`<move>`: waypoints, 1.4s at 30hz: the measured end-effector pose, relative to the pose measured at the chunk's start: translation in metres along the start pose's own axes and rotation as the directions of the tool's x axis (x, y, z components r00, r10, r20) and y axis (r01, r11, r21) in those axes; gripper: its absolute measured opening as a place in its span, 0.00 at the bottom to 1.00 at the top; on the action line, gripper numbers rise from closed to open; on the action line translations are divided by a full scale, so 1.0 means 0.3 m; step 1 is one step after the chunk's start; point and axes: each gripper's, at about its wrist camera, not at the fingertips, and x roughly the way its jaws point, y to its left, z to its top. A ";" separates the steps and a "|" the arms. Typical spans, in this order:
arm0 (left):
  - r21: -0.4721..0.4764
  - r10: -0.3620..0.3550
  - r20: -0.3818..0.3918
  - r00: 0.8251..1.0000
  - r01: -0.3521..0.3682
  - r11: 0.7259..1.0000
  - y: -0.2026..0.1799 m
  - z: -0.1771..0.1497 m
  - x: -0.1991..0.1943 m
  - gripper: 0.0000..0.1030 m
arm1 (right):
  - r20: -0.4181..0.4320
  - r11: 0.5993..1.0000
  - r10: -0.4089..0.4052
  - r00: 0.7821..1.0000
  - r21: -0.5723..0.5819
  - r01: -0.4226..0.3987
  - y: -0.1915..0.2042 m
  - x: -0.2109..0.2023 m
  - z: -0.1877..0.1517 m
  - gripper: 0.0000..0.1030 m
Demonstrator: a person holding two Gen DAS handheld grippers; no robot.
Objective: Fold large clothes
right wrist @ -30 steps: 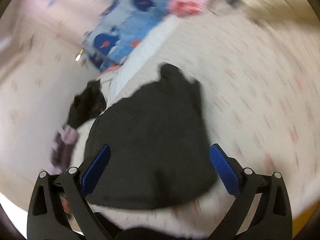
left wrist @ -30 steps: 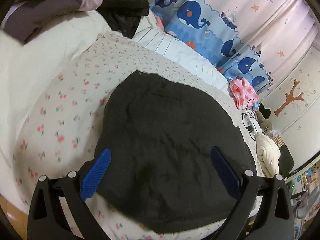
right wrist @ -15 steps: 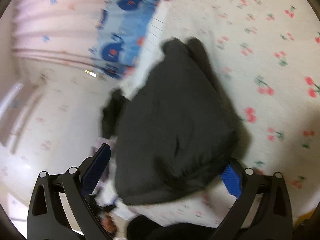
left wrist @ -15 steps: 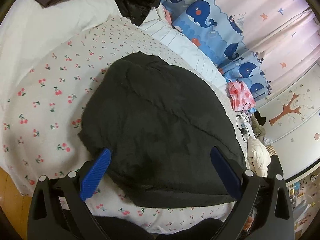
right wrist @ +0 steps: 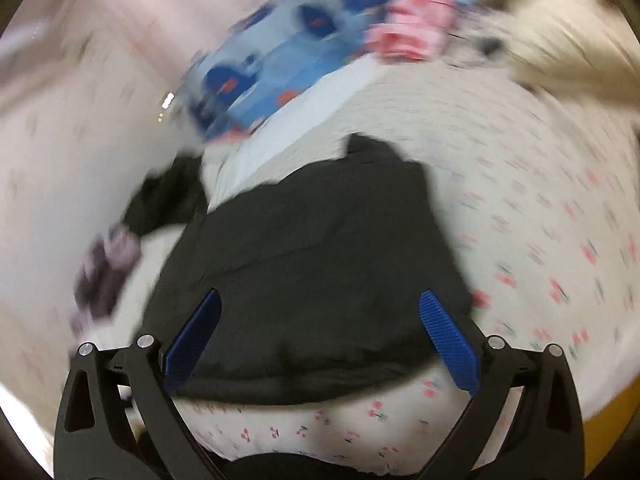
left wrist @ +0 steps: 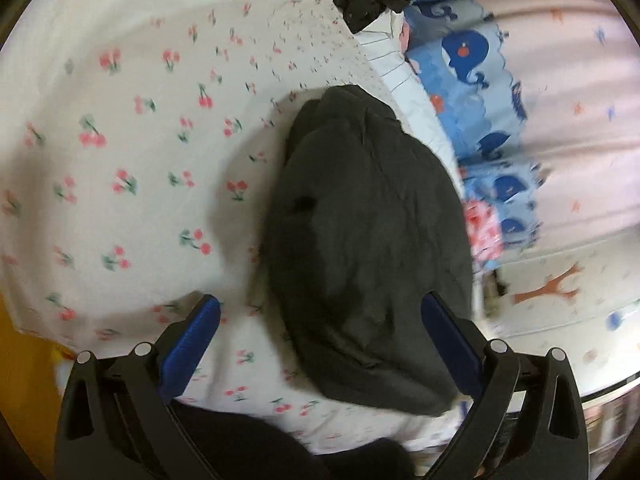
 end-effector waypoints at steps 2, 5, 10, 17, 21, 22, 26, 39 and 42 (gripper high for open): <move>-0.001 -0.008 0.003 1.000 0.008 1.000 -0.007 0.004 0.030 0.93 | -0.047 0.991 0.021 0.999 -0.128 -0.026 0.107 0.058 0.003 0.93; -0.003 0.003 0.005 1.000 -0.003 1.000 -0.020 0.015 0.080 0.93 | -0.134 0.932 0.032 0.990 -0.354 -0.078 0.294 0.145 -0.040 0.93; 0.079 -0.179 0.023 0.984 0.177 0.981 -0.143 -0.011 0.058 0.93 | -0.217 0.743 -0.084 0.972 -0.664 -0.084 0.507 0.267 -0.201 0.93; -0.029 -0.214 -0.034 0.976 0.213 0.977 -0.074 0.012 0.104 0.93 | -0.009 0.220 -0.294 0.956 -0.974 0.058 0.708 0.441 -0.419 0.93; 0.002 -0.203 -0.062 0.977 0.203 0.979 -0.087 -0.013 0.104 0.93 | -0.165 0.614 -0.184 0.969 -0.789 -0.018 0.643 0.495 -0.235 0.93; -0.006 -0.195 -0.075 0.978 0.195 0.981 -0.079 -0.016 0.109 0.93 | -0.206 0.712 -0.135 0.969 -0.700 -0.050 0.599 0.497 -0.187 0.93; -0.052 -0.174 -0.107 0.979 0.170 0.984 -0.065 0.000 0.166 0.93 | -0.278 0.821 -0.042 0.960 -0.557 -0.126 0.518 0.496 -0.142 0.93; -0.090 -0.075 -0.067 0.995 0.069 0.993 -0.103 0.061 0.245 0.93 | -0.091 0.989 0.084 0.992 0.129 -0.072 -0.093 0.084 -0.015 0.93; -0.028 -0.036 -0.052 0.998 0.035 0.999 -0.142 0.033 0.252 0.92 | -0.060 0.890 0.104 0.993 0.450 -0.066 -0.351 0.043 -0.067 0.93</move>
